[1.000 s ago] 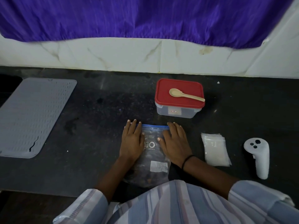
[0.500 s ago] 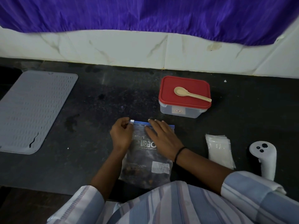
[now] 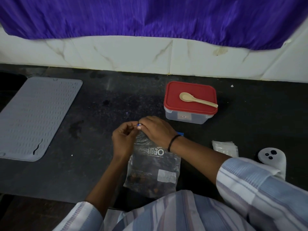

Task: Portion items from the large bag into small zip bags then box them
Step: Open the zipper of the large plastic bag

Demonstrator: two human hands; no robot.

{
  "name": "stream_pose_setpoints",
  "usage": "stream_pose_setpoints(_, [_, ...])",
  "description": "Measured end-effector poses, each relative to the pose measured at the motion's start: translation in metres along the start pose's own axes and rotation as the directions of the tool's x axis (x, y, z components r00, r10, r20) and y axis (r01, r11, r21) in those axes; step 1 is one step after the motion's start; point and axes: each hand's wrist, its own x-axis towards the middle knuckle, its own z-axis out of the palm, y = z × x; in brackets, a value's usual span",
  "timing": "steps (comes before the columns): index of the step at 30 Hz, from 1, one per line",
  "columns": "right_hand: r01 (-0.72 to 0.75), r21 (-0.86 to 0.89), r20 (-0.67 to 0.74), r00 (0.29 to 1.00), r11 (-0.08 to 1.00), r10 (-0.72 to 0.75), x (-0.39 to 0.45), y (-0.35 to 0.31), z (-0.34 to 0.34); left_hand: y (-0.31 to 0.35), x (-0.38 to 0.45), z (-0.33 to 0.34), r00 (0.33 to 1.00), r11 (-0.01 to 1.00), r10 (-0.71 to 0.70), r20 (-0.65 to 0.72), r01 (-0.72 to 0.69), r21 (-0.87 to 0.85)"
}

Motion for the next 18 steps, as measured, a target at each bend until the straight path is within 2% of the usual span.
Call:
stream_pose_setpoints(4, [-0.049, 0.076, 0.062, 0.997, 0.996, 0.044, 0.005, -0.001, -0.004, 0.003, -0.003, -0.005, 1.000, 0.998, 0.003, 0.020, -0.002, -0.065])
stream_pose_setpoints(8, [-0.032, 0.056, 0.088, 0.996, 0.998, 0.027, 0.005, -0.005, -0.006, 0.005, -0.010, -0.004, 1.000, 0.992, -0.013, 0.005, 0.014, -0.122])
stream_pose_setpoints(18, [-0.055, -0.015, 0.166, 0.984, 0.998, 0.057, -0.014, -0.004, -0.018, 0.006, -0.017, -0.003, 0.988, 0.984, -0.062, -0.139, 0.037, -0.177])
